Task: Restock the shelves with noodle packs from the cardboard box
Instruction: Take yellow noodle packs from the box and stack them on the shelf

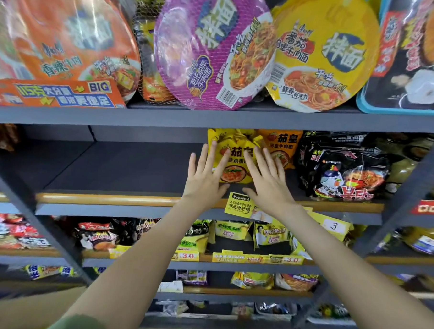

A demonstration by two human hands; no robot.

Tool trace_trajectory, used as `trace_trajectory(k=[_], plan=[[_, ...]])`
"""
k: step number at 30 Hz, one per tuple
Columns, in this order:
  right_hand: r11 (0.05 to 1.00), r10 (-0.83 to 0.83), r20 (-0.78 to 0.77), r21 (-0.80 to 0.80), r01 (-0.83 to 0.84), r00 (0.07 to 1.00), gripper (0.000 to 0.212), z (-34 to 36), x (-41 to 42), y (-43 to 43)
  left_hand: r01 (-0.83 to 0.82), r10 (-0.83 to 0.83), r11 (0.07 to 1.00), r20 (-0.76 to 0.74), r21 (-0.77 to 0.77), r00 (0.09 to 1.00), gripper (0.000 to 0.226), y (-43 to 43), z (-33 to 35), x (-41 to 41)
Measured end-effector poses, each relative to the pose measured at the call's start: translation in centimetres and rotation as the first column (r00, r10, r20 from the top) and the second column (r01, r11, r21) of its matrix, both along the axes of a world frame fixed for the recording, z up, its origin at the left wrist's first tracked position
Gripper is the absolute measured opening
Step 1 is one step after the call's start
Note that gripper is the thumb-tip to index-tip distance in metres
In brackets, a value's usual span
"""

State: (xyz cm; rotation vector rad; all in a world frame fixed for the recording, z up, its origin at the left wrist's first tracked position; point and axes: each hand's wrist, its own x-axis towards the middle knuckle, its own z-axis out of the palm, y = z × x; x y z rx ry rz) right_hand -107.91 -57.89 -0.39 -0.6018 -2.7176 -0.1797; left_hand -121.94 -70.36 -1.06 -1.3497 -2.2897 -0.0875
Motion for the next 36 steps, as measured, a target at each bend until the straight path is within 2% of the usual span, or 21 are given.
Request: trace_trajectory(k=[6, 10, 13, 18, 20, 26, 28, 31, 36], plan=[[0.993, 0.071, -0.142, -0.084, -0.084, 0.987, 0.072, -0.8, 0.7, -3.5, -0.109, 0.105, 0.991, 0.058, 0.078, 0.993, 0.073, -3.1, -0.6, 2.3], [0.973, 0.210, -0.219, -0.046, -0.225, 0.953, 0.069, -1.8, -0.3, -7.9, -0.143, 0.135, 0.985, 0.080, 0.092, 0.988, 0.070, -7.0, -1.7, 3.2], [0.944, 0.309, -0.211, -0.046, -0.325, 0.927, 0.066, -3.6, -1.4, -11.6, -0.192, 0.179, 0.979, 0.166, 0.066, 0.970, 0.066, -10.6, -3.5, 3.6], [0.896, 0.400, -0.109, -0.160, -0.413, 0.910, 0.070, -7.4, -4.1, -18.3, -0.262, 0.249, 0.965, 0.342, -0.008, 0.906, 0.058, -19.4, -7.5, 2.8], [0.868, 0.453, -0.038, -0.211, -0.450, 0.891, 0.069, -9.0, -5.7, -21.7, -0.298, 0.309, 0.950, 0.440, -0.098, 0.843, 0.061, -24.0, -9.1, 2.4], [0.796, 0.572, 0.175, -0.353, -0.491, 0.802, 0.064, -14.7, -10.8, -35.3, -0.399, 0.457, 0.887, 0.562, -0.232, 0.689, 0.050, -40.1, -14.1, 0.6], [0.786, 0.589, 0.229, -0.389, -0.482, 0.775, 0.064, -16.6, -12.6, -39.8, -0.424, 0.509, 0.859, 0.572, -0.286, 0.643, 0.047, -45.6, -16.3, -1.0], [0.773, 0.596, 0.267, -0.445, -0.452, 0.757, 0.062, -19.1, -15.2, -45.7, -0.401, 0.553, 0.833, 0.602, -0.382, 0.575, 0.058, -52.2, -18.9, -3.3], [0.792, 0.545, 0.398, -0.534, -0.297, 0.738, 0.063, -24.3, -18.9, -51.4, -0.381, 0.613, 0.790, 0.598, -0.481, 0.516, 0.062, -58.3, -23.2, -8.2]])
